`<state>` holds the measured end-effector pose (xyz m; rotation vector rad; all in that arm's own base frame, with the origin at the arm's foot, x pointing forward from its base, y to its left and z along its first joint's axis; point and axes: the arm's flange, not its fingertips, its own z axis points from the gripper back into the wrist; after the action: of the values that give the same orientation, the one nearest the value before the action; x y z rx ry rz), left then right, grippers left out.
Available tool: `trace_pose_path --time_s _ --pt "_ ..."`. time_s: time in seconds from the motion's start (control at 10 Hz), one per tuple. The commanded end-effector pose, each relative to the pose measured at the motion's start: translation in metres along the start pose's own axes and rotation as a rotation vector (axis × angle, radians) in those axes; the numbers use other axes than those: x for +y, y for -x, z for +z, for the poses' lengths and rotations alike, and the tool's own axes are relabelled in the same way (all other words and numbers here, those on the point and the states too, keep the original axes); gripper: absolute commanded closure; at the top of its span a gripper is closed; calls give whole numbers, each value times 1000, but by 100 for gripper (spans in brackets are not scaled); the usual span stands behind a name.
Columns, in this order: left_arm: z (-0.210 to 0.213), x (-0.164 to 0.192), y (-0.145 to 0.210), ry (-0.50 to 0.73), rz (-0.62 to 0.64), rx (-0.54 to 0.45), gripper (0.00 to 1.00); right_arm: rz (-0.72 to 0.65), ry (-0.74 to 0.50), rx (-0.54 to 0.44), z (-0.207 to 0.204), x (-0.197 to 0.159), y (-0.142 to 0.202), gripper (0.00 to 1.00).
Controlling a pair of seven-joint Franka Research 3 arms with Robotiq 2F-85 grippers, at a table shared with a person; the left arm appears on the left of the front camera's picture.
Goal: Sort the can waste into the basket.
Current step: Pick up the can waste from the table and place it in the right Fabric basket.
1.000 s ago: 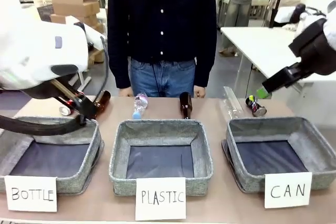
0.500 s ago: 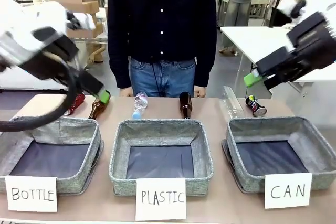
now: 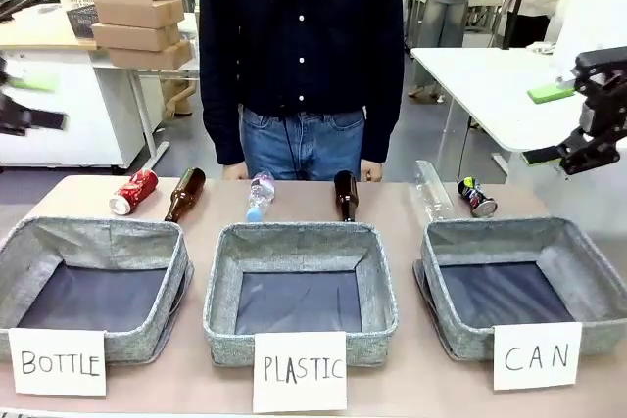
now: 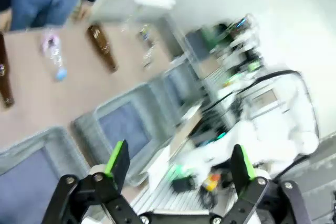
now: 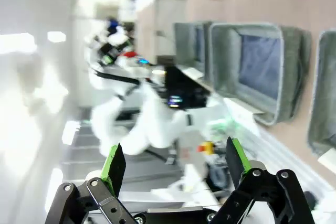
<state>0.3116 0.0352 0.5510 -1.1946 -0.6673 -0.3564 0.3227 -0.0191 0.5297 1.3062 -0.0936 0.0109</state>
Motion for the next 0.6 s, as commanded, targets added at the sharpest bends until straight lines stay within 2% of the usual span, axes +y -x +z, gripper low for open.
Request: trace_pose_path --time_s 0.0,0.1,0.2,0.5 --pt "-26 9 76 130 41 -174 0 -155 -68 -121 5 -9 -9 0" --pt "-43 16 72 47 81 -69 0 -83 72 -177 5 -4 -3 0" --pt "17 5 -1 82 45 -109 0 -92 -67 -42 12 -15 -6 0" --pt "17 5 -1 82 45 -109 0 -92 -67 -42 12 -15 -6 0"
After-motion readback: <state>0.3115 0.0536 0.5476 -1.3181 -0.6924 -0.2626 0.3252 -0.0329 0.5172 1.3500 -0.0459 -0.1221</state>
